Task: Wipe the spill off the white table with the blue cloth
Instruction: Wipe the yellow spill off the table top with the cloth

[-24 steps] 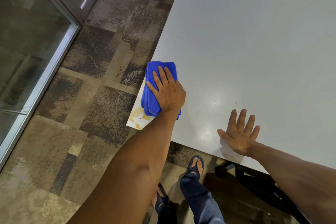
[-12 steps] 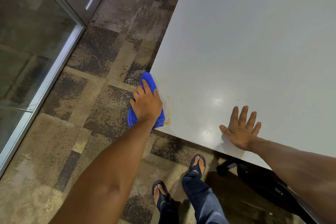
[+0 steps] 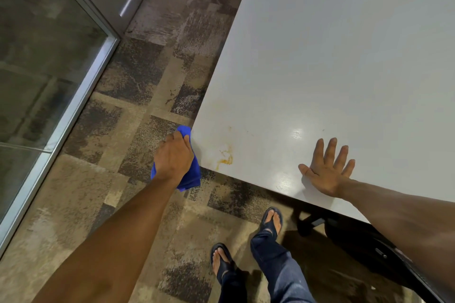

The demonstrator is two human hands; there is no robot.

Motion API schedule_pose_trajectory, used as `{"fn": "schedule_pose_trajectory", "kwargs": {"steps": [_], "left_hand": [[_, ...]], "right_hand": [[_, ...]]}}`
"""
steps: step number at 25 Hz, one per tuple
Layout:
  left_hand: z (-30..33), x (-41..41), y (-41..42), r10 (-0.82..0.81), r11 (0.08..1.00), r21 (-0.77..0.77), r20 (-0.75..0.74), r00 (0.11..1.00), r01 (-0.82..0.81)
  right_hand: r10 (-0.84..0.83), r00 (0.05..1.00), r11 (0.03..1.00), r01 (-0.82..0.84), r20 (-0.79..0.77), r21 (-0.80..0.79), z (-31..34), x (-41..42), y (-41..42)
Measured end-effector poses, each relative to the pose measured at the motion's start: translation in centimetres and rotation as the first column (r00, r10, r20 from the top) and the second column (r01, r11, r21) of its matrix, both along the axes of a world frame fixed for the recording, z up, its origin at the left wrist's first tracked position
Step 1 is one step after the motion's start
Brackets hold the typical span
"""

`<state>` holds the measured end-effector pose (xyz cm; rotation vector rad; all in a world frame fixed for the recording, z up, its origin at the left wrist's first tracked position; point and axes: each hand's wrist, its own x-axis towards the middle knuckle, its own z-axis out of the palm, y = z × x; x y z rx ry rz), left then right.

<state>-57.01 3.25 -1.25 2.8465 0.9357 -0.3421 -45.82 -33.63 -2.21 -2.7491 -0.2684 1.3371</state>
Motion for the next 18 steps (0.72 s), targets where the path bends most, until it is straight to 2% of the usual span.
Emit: {"fn": "schedule_pose_trajectory", "kwargs": {"steps": [3,7,9,12,18], "left_hand": [[2.1,1.3,0.0,-0.131,0.987,0.116,0.168,0.977,0.113],[2.8,5.0,-5.3,-0.476,0.865,0.303,0.24,0.846,0.401],[1.8,6.1,-8.9,-0.535,0.837,0.283,0.249,0.807,0.468],[-1.1,5.6,-13.2,-0.606,0.795,0.188,0.183,0.774,0.577],[-4.6,3.7,-13.9,-0.567,0.823,0.103,0.193,0.801,0.558]], "right_hand": [[-0.008,1.0,1.0,0.008,0.0,-0.005,0.0,0.0,0.1],[-0.015,1.0,1.0,0.015,-0.008,0.022,0.1,-0.1,0.0],[-0.009,1.0,1.0,0.01,-0.007,0.028,0.2,-0.2,0.0],[-0.011,1.0,1.0,0.011,-0.005,0.025,0.5,-0.3,0.0],[-0.01,1.0,1.0,0.01,0.002,0.015,0.9,-0.4,0.4]]}}
